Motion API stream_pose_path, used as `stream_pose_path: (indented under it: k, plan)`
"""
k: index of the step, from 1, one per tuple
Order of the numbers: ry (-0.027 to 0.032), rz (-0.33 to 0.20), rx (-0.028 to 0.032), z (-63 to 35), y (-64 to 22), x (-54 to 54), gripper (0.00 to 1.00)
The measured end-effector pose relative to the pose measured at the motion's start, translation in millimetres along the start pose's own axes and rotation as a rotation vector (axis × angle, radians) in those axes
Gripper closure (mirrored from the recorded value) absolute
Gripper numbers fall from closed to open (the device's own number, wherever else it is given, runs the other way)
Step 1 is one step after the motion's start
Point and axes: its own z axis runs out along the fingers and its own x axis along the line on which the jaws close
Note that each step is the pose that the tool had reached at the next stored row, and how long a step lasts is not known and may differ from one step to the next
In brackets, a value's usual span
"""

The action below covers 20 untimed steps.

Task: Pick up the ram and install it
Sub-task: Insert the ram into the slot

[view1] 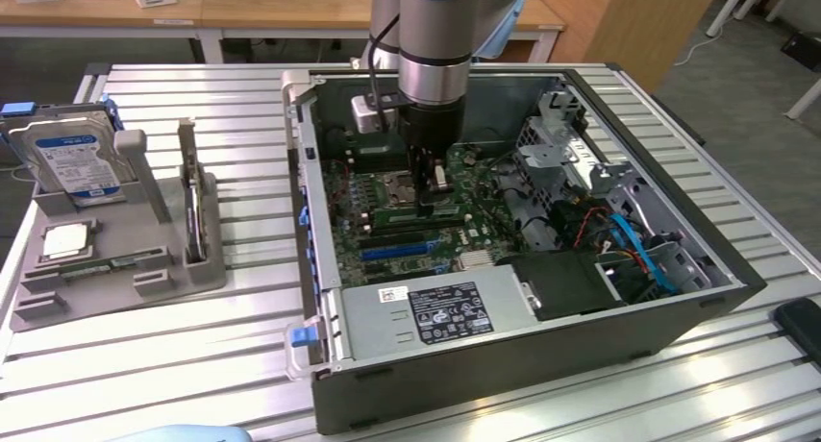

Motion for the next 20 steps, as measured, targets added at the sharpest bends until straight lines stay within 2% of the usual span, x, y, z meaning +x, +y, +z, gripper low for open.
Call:
stream_pose_path:
  k: [4,20]
  plan:
    - [-0.0001,-0.001,0.0019,0.0,0.3,0.0,0.87]
    - [0.0011,-0.003,0.0021,0.4,0.4,-0.1,0.87]
